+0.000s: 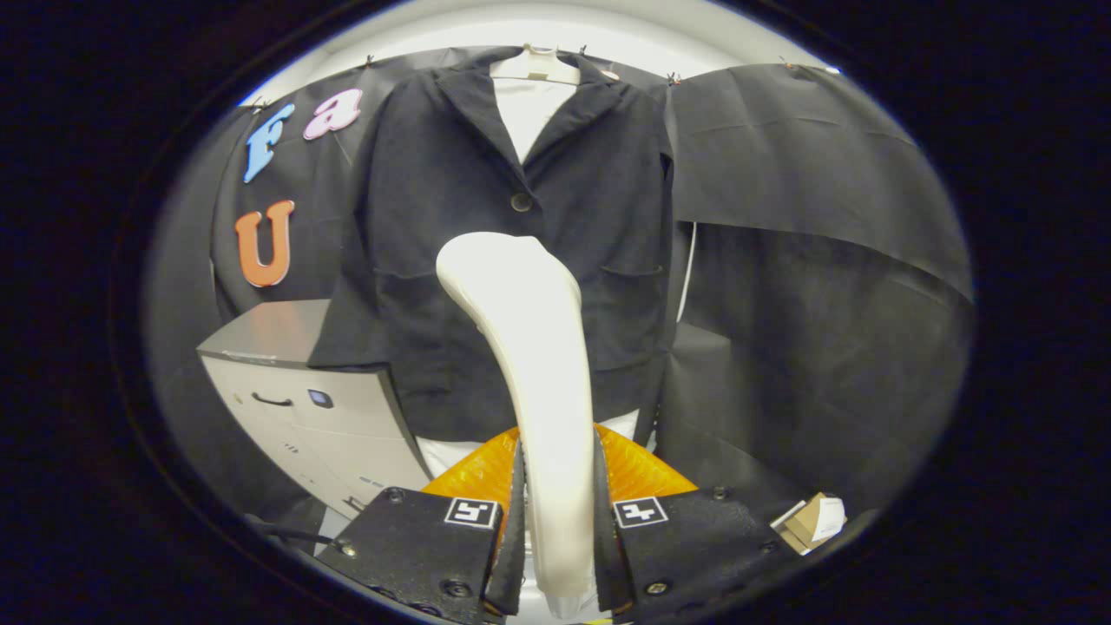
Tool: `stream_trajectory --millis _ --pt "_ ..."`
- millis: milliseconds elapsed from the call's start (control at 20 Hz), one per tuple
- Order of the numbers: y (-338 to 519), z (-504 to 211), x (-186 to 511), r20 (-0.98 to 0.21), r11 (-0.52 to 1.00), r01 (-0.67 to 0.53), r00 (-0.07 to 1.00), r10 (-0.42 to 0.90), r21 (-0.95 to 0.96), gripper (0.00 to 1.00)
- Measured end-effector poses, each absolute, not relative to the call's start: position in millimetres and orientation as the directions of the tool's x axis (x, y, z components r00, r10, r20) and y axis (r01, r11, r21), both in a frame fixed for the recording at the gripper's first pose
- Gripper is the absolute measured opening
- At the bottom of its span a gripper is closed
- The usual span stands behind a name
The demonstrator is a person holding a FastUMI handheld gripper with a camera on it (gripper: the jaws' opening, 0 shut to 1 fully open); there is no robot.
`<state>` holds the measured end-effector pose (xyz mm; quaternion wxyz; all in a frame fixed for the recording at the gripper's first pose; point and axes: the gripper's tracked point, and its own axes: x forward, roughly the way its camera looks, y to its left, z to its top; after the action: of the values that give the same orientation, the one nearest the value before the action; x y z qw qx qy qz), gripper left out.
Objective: Iron the clothes twice with a garment steamer, once on the left side and once on the right side.
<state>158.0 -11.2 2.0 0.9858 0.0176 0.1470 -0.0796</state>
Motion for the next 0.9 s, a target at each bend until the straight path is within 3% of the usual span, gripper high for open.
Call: stream_trajectory --millis 900 --pt "99.6 51.5 -20.5 -0.133 1.000 -0.002 0.991 0.006 0.028 0.35"
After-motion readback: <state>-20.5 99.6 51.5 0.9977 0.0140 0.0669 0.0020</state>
